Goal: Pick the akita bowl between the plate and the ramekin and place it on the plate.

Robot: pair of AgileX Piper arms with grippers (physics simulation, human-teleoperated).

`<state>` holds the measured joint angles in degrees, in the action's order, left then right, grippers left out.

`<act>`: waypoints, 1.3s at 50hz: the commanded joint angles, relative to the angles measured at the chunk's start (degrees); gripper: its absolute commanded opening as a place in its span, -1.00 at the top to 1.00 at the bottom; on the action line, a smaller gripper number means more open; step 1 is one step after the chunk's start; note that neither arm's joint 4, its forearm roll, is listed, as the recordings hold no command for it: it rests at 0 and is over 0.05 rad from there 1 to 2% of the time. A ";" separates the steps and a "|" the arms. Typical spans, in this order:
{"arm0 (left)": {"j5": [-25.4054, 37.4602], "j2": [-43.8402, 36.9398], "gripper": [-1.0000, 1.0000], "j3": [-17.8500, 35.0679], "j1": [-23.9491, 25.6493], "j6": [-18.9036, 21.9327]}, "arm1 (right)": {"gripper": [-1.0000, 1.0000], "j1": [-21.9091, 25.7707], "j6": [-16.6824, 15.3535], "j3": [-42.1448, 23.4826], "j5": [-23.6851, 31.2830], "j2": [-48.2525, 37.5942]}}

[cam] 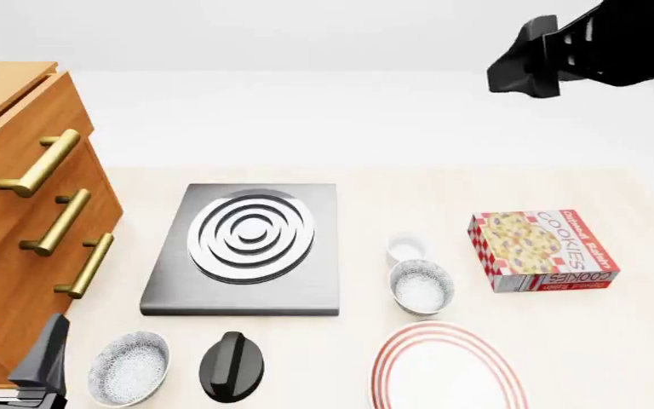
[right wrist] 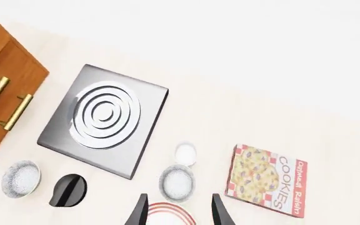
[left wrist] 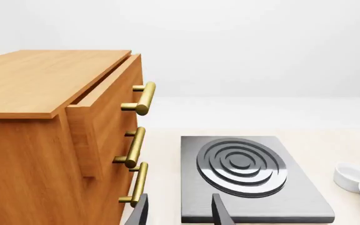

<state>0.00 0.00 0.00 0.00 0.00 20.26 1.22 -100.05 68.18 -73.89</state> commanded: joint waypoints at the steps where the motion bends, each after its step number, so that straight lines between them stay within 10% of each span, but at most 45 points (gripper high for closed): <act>1: 0.00 0.00 -1.00 0.00 0.00 0.00 | -1.00 2.48 1.67 -0.72 0.94 -7.49; 65: 0.00 0.00 -1.00 0.00 0.00 0.00 | -1.00 -1.15 7.49 30.26 -20.23 -13.28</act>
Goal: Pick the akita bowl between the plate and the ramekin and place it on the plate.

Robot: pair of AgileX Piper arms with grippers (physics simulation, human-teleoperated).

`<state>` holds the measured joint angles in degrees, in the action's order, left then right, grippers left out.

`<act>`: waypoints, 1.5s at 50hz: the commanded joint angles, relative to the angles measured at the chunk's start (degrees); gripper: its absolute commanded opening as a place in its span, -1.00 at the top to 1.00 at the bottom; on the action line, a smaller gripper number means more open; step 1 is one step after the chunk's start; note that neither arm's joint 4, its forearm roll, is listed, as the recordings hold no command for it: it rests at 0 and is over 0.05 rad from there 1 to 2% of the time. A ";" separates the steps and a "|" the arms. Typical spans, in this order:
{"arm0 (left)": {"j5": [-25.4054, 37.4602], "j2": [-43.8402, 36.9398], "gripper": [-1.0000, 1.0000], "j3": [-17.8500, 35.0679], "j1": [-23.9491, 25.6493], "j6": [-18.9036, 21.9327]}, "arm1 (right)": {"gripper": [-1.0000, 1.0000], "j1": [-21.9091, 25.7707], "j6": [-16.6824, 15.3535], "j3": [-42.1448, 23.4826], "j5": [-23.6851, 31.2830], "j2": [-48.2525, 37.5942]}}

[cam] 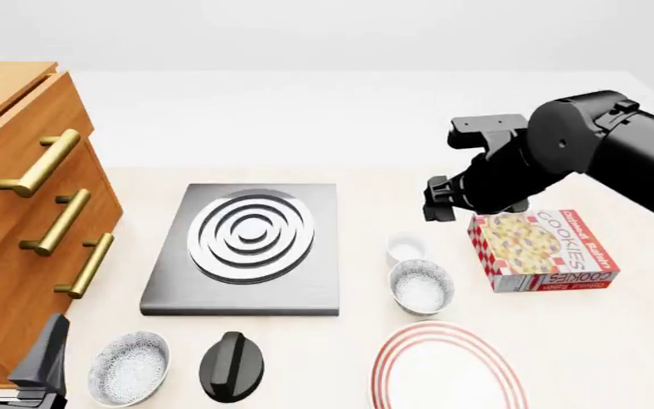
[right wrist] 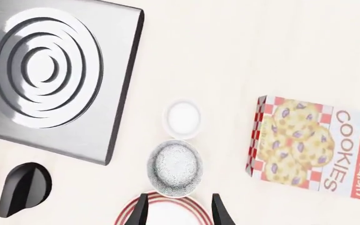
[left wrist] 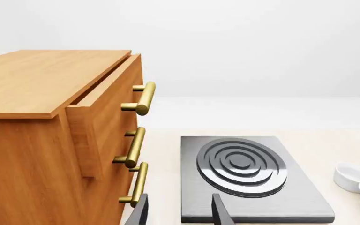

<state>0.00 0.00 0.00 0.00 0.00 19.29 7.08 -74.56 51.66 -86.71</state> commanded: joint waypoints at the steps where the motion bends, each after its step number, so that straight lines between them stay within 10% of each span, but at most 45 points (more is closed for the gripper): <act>1: 0.00 0.00 -1.00 0.00 0.00 0.00 | -1.00 -0.21 1.56 5.30 -4.08 -0.57; 75: 0.00 0.00 -1.00 0.00 0.00 0.00 | -1.00 -6.59 6.17 11.41 -15.23 -9.12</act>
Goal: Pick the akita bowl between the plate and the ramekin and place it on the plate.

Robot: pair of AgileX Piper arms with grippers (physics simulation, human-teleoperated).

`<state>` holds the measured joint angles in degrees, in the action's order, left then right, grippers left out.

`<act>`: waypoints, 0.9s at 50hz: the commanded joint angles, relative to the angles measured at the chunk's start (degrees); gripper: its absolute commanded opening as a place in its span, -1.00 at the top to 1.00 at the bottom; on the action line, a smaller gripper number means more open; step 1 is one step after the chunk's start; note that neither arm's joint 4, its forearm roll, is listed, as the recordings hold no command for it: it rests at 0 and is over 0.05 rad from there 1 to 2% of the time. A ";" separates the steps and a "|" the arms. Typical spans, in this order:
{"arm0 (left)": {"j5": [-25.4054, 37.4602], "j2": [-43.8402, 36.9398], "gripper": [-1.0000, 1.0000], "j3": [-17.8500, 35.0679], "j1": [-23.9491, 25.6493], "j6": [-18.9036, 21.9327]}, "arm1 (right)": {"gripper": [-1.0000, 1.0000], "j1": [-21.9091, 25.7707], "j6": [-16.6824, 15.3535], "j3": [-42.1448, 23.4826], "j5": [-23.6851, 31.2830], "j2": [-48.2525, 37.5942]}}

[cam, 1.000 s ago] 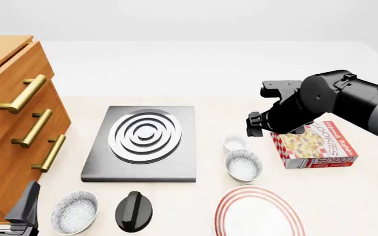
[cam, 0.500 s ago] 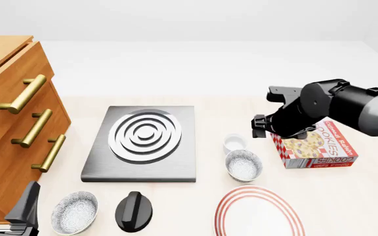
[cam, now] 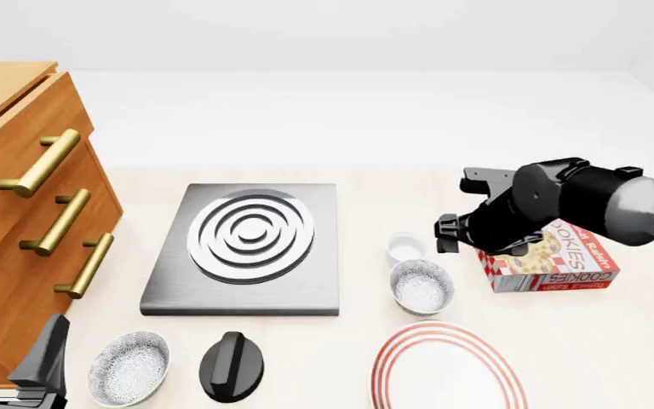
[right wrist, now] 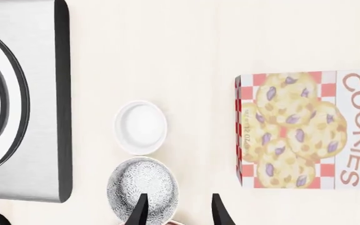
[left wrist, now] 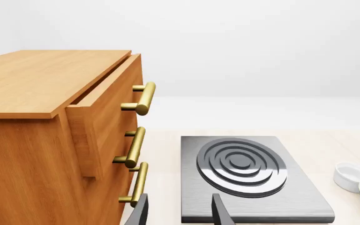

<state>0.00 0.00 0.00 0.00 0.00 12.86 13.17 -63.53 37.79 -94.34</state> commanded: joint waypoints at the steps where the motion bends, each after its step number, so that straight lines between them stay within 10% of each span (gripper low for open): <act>1: 0.00 0.00 -1.00 0.00 0.00 0.00 | -1.00 0.07 0.29 0.26 -1.31 -1.56; 45: 0.00 0.00 -1.00 0.00 0.00 0.00 | -1.00 0.59 -0.14 2.64 -4.07 -3.34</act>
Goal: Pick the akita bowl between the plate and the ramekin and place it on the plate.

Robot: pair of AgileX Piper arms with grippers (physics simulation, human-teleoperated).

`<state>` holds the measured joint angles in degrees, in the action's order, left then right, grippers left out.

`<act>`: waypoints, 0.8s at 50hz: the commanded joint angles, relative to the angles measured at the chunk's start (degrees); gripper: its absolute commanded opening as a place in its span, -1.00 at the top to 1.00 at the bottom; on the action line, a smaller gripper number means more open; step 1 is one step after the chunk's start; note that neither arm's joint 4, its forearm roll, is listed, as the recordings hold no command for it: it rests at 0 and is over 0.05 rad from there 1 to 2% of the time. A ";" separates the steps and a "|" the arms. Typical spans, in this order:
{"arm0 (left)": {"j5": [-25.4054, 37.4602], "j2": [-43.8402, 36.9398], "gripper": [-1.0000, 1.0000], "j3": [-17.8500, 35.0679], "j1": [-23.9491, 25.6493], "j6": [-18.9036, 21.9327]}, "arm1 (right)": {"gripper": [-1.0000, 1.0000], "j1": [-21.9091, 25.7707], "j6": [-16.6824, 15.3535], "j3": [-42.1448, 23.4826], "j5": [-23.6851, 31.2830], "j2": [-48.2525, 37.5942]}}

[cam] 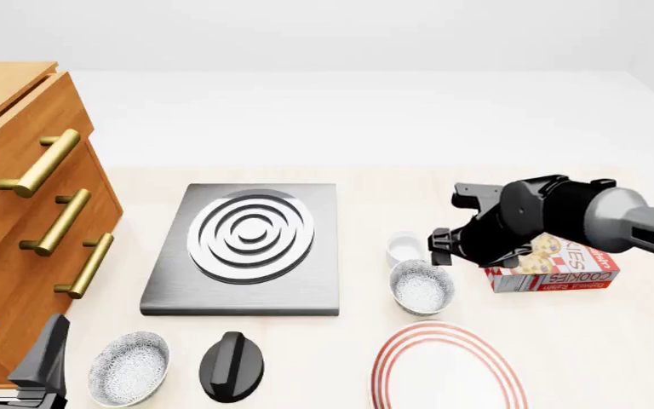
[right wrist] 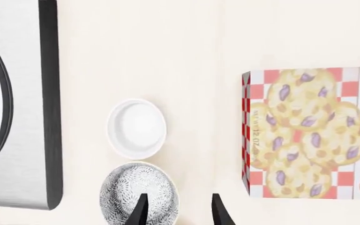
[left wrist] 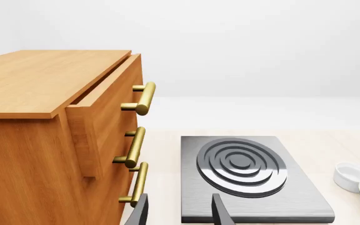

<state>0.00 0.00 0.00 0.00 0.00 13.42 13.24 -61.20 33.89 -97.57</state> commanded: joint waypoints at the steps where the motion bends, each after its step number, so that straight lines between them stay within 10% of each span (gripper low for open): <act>1: 0.00 0.00 -1.00 0.00 0.00 0.00 | -1.00 0.04 -0.14 0.31 -0.16 -0.12; 40: 0.00 0.00 -1.00 0.00 0.00 0.00 | -1.00 -0.17 -0.80 6.44 -3.87 0.10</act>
<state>0.00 0.00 0.00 0.00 0.00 13.05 12.61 -56.77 31.24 -97.73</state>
